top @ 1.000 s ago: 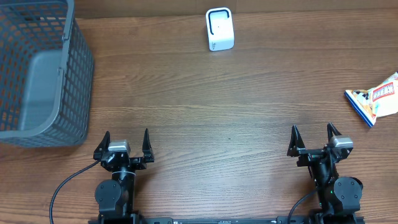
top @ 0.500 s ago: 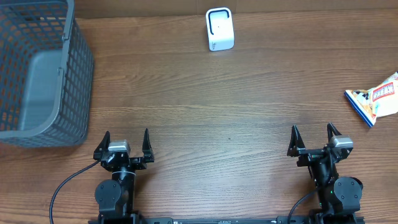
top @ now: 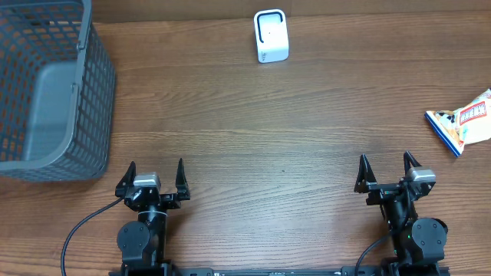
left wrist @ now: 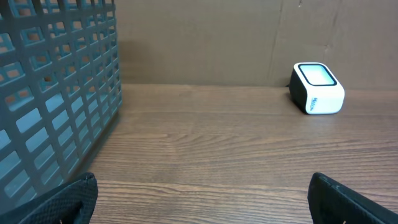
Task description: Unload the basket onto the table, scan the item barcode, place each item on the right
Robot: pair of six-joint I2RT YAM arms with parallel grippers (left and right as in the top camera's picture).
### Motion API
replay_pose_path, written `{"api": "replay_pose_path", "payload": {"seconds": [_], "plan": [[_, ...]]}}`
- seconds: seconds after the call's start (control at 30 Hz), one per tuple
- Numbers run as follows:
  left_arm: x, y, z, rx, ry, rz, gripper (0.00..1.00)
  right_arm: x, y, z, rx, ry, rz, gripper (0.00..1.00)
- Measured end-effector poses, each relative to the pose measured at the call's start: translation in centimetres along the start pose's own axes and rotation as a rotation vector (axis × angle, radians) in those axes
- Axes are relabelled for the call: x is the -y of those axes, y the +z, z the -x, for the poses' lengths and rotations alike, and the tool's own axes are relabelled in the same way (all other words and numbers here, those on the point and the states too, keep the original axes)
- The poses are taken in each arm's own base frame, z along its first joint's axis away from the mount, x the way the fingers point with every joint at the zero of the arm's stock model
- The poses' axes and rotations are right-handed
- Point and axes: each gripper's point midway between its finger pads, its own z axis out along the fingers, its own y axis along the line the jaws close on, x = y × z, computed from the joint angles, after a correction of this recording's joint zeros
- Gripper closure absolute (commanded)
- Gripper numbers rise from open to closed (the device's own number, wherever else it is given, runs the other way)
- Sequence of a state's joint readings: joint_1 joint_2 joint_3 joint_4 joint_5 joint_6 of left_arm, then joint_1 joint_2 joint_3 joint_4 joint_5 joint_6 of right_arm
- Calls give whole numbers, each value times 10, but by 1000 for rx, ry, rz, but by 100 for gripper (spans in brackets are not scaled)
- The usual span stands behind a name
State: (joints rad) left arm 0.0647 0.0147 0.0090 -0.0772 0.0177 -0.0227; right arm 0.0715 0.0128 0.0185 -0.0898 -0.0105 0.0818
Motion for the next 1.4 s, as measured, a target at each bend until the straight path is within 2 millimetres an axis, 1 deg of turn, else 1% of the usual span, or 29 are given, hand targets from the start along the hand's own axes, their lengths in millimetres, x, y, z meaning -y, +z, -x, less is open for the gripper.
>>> {"api": "replay_pose_path", "payload": {"seconds": [0.1, 0.33, 0.53, 1.1, 1.4], "plan": [[0, 0, 0, 0, 0, 0, 0, 2, 0, 0, 1, -24, -11, 0], [0, 0, 0, 0, 0, 0, 0, 3, 0, 0, 1, -188, -16, 0], [0, 0, 0, 0, 0, 0, 0, 3, 0, 0, 0, -246, -18, 0], [0, 0, 0, 0, 0, 0, 0, 5, 0, 1, 0, -264, -30, 0], [0, 0, 0, 0, 0, 0, 0, 7, 0, 1, 2, -209, -43, 0]]}}
